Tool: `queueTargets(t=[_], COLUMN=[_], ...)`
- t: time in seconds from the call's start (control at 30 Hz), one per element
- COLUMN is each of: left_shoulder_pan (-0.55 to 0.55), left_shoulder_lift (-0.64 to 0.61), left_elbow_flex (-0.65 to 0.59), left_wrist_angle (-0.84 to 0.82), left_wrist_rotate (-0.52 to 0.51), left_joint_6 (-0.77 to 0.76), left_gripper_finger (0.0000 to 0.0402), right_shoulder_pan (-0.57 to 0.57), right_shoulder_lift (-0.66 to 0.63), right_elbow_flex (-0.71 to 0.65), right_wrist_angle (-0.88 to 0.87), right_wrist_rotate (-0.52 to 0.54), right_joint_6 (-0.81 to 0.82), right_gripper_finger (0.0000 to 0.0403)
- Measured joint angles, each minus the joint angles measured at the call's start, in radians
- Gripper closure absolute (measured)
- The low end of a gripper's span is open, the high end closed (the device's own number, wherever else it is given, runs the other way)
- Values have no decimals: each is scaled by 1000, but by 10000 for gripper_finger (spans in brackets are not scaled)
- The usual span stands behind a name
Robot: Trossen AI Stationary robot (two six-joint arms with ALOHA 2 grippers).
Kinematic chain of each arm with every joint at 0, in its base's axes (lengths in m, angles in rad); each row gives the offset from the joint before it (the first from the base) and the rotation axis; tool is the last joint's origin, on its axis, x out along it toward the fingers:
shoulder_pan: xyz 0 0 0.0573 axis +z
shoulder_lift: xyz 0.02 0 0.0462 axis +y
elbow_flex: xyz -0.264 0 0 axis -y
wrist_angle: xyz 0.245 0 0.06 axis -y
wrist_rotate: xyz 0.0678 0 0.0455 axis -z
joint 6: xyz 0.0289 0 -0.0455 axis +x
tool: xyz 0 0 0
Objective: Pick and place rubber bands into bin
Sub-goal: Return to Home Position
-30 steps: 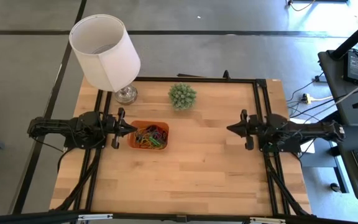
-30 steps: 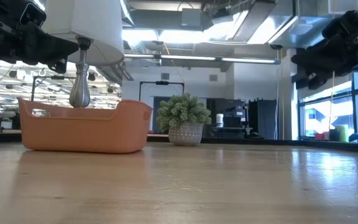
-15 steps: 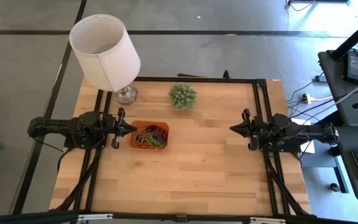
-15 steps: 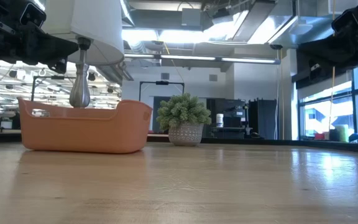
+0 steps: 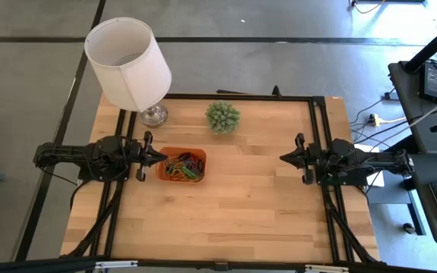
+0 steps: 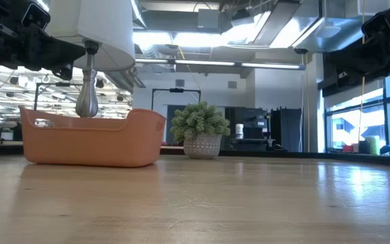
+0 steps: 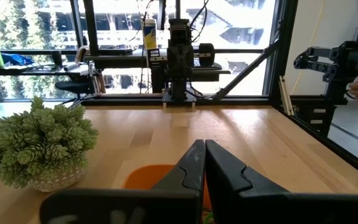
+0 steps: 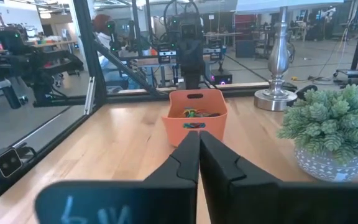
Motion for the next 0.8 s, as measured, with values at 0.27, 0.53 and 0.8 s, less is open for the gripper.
queueTargets(t=[0.27, 0.53, 0.8], left_shoulder_pan=[0, 0, 0], left_shoulder_lift=[0, 0, 0], left_elbow_flex=[0, 0, 0], left_wrist_angle=[0, 0, 0], left_wrist_rotate=[0, 0, 0], left_joint_6=[0, 0, 0], left_gripper_finger=[394, 396, 397], right_shoulder_pan=[0, 0, 0], right_shoulder_lift=[0, 0, 0], right_elbow_flex=[0, 0, 0], right_wrist_angle=[0, 0, 0], right_wrist_rotate=[1, 1, 1], right_joint_6=[1, 1, 1], right_gripper_finger=[376, 376, 375])
